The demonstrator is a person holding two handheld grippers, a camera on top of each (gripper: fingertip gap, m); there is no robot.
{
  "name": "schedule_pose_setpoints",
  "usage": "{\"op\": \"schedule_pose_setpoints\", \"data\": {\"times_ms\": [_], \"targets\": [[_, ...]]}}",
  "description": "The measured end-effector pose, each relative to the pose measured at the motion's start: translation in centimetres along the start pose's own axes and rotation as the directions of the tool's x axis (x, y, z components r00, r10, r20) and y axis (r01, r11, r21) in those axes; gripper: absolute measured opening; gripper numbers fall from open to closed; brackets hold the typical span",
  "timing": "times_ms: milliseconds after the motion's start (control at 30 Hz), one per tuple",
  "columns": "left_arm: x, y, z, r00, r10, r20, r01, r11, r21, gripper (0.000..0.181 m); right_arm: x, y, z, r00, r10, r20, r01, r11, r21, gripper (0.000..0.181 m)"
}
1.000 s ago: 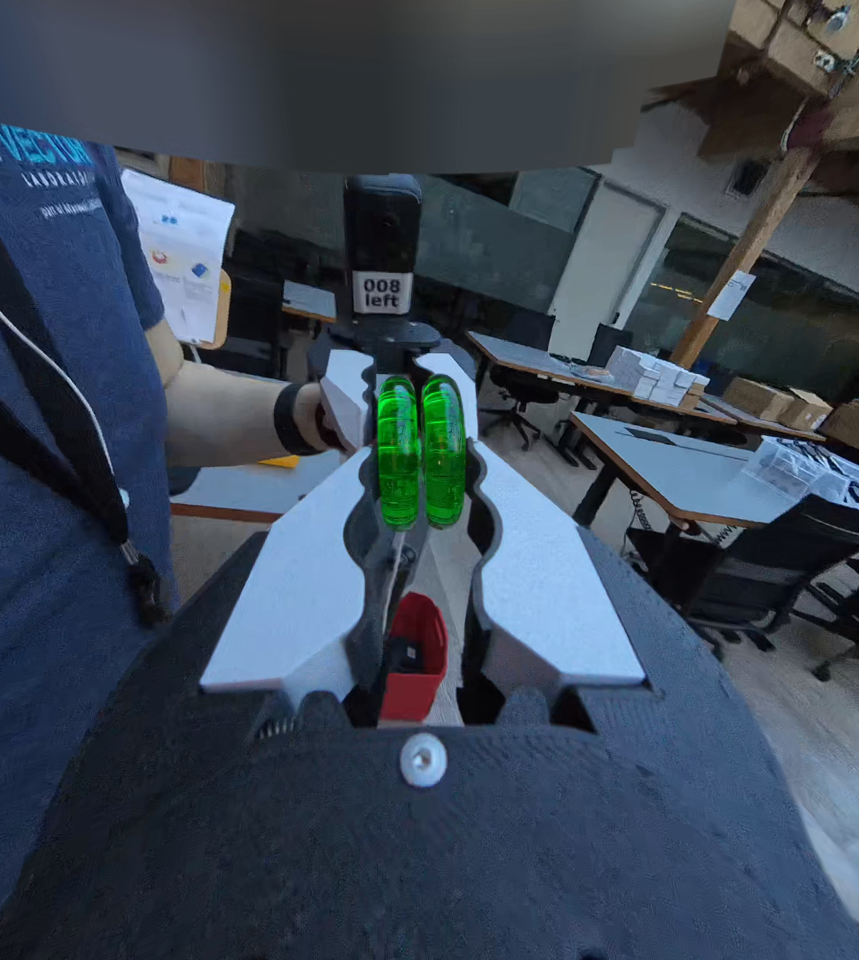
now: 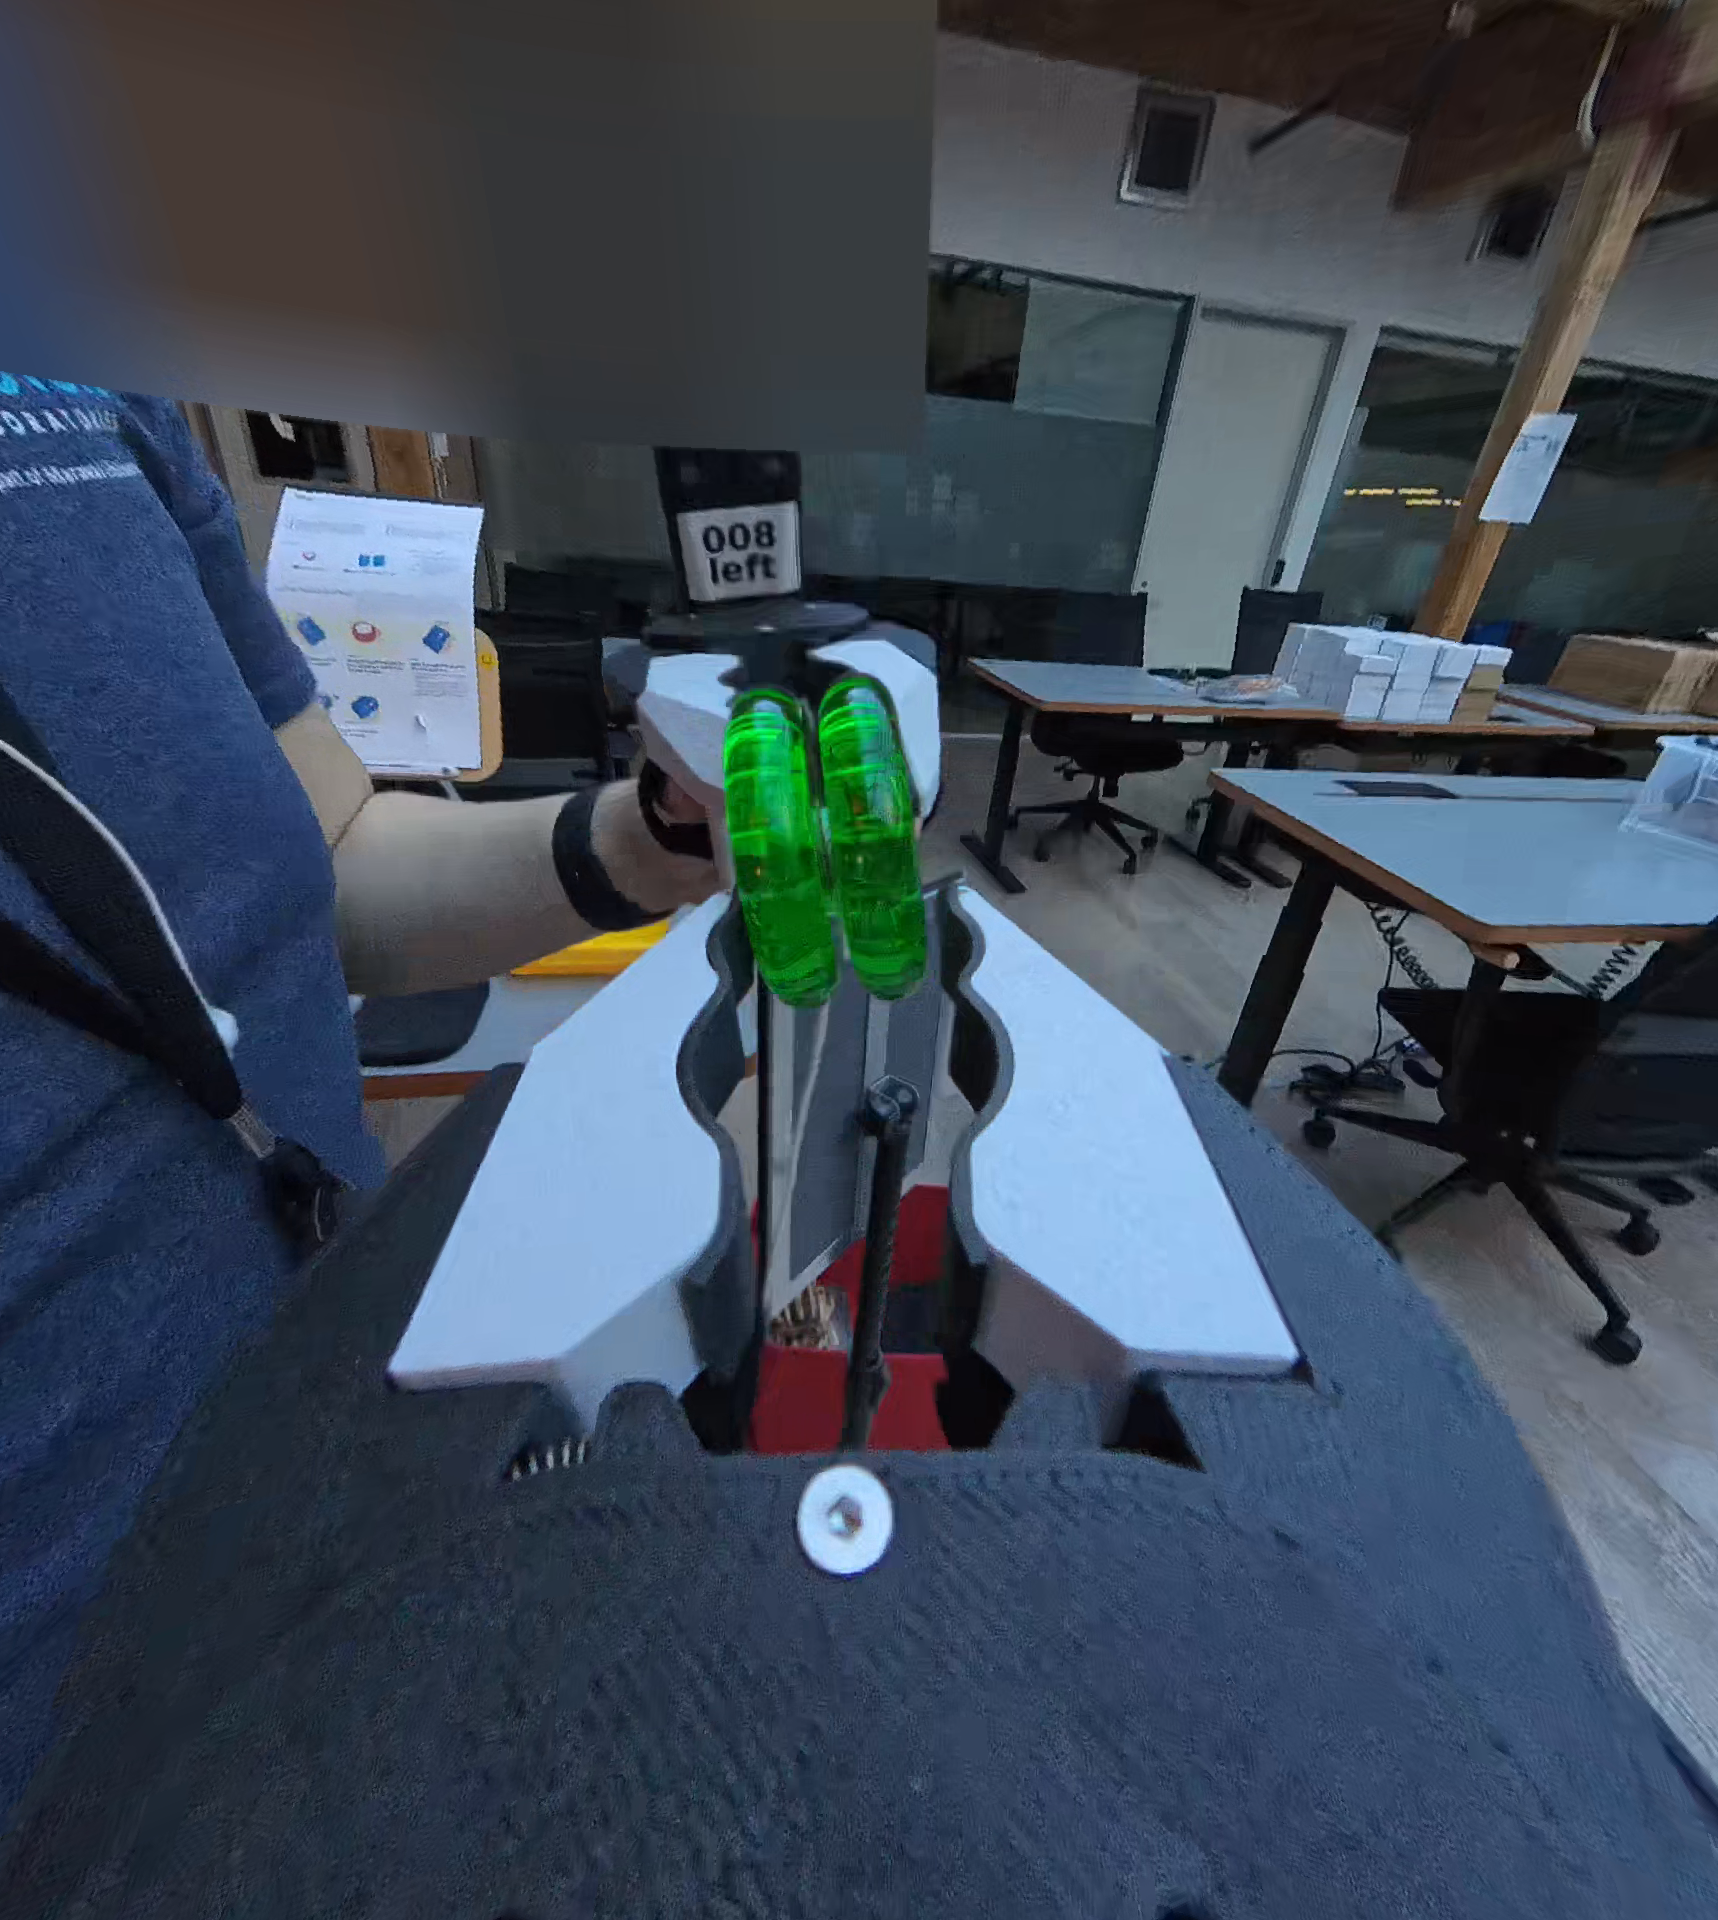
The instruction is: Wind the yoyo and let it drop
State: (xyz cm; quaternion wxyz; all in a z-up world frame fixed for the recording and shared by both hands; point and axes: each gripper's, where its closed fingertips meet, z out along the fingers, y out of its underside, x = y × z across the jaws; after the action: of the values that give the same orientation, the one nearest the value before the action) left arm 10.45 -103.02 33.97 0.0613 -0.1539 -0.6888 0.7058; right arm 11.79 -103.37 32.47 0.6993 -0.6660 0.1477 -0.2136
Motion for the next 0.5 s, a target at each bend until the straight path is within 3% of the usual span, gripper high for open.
{"op": "schedule_pose_setpoints", "data": {"times_ms": [133,200,267,333,400,467,500], "targets": [[0.1,0.8,0.0,0.996,0.083,0.008,-0.081,0.988,-0.132,0.027,-0.2,0.7,0.2,0.999,-0.051,-0.009,0.050,0.990,-0.135,0.030],[0.0,1.6,0.0,0.993,0.114,0.018,-0.107,0.970,-0.218,0.028,0.0,1.5,0.4,0.994,-0.104,-0.028,0.094,0.964,-0.248,0.037],[0.0,2.1,0.0,0.986,0.164,0.027,-0.150,0.946,-0.286,0.028,0.1,2.1,0.5,0.986,-0.159,-0.041,0.138,0.935,-0.326,0.029],[0.2,1.1,0.1,0.986,0.160,0.036,-0.146,0.958,-0.248,0.028,-0.2,1.0,0.5,0.990,-0.136,-0.037,0.123,0.962,-0.243,0.028],[0.3,-0.2,0.0,0.996,0.080,0.046,-0.073,0.987,-0.142,0.028,-0.5,-0.6,0.4,1.000,0.000,-0.011,-0.001,0.997,-0.074,0.028],[-0.2,0.2,0.1,0.997,-0.068,0.041,0.071,0.994,-0.087,0.044,0.3,-2.3,0.1,0.988,0.152,-0.010,-0.150,0.982,0.117,0.027],[-0.1,0.6,0.3,0.989,-0.147,0.020,0.148,0.987,-0.060,0.045,0.6,-3.2,-0.2,0.966,0.256,0.034,-0.256,0.939,0.231,0.026]]}}
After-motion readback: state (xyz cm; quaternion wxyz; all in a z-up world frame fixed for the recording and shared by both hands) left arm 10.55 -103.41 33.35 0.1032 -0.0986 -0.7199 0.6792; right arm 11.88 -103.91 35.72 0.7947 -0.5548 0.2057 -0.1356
